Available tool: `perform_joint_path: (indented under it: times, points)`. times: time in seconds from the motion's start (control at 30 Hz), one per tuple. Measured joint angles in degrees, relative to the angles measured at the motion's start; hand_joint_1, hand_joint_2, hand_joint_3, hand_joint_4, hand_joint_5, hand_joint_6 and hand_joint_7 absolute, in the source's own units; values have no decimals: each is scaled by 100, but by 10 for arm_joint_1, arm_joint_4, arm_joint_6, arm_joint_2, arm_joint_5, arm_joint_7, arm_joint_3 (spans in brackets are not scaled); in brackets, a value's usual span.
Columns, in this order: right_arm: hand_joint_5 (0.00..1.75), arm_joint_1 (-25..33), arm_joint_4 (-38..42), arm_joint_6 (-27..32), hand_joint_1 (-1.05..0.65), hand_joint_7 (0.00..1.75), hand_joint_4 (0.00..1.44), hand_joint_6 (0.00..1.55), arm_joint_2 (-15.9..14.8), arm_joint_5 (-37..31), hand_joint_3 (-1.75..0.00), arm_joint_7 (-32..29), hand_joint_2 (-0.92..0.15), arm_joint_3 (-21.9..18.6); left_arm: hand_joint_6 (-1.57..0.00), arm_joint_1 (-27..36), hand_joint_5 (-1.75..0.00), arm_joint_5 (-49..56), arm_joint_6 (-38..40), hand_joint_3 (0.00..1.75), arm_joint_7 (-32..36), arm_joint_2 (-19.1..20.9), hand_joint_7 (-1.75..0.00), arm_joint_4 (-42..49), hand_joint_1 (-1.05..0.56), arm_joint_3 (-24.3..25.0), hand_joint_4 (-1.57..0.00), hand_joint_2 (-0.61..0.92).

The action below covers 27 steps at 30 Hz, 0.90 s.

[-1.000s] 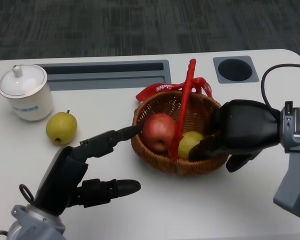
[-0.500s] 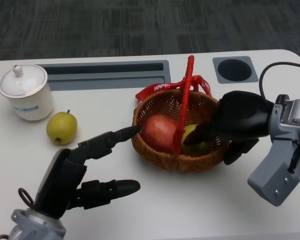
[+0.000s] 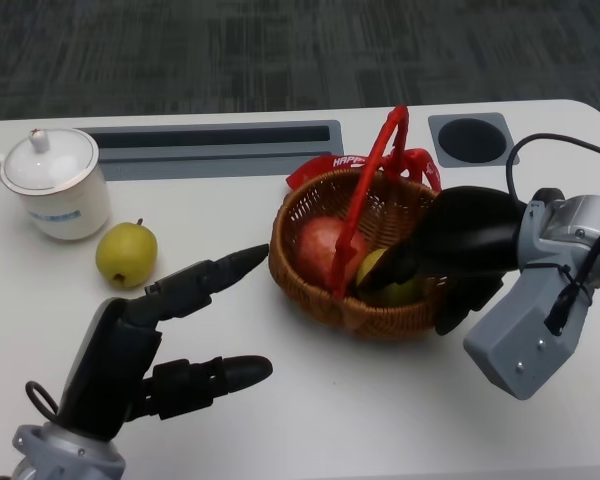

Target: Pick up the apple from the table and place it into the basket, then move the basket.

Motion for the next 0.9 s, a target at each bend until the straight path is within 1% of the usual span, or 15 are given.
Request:
perform_joint_path:
  times: [0.3,0.37,0.43,0.5,0.57,0.63,0.7,0.8,0.83,0.9]
  points:
    - [147,3,-1,4,-27,0,76,93,0,-19,-3,-46,-92,13,-67,5,-4,0,-5,0,0,-7,0,0,-55,2,-84,82]
    - [151,4,4,12,-26,0,76,92,1,-15,-5,-47,-92,10,-67,7,-4,0,-5,0,3,-8,0,-1,-55,3,-85,82]
    - [148,4,12,30,-26,0,76,93,7,-8,-7,-41,-92,3,-68,9,-3,1,-6,0,8,-10,0,-1,-54,4,-85,82]
    - [132,5,22,55,-27,1,78,95,14,2,-7,-34,-92,-6,-68,12,-3,2,-6,0,13,-11,-1,-3,-53,6,-86,82]
    - [111,6,30,80,-28,1,85,97,20,13,-6,-25,-92,-18,-68,18,-3,2,-9,0,17,-12,-1,-6,-52,6,-87,82]
    - [95,7,36,104,-28,1,91,97,24,24,-4,-17,-92,-29,-69,26,-3,3,-15,0,19,-12,-1,-10,-52,7,-87,82]
    - [89,8,40,129,-28,0,94,95,29,34,-5,-10,-92,-38,-69,32,-3,3,-19,0,20,-12,-1,-13,-51,7,-88,82]
    - [87,8,43,170,-28,0,89,92,35,40,-9,-3,-92,-47,-70,41,-3,3,-23,0,25,-13,-1,-21,-52,10,-89,82]
    - [82,8,44,181,-29,0,86,91,36,41,-10,-2,-92,-49,-71,44,-3,5,-25,0,28,-14,-1,-22,-52,11,-89,82]
    - [64,7,45,203,-30,0,86,92,39,43,-13,0,-92,-50,-71,51,-3,7,-28,0,33,-14,-1,-24,-52,15,-90,82]
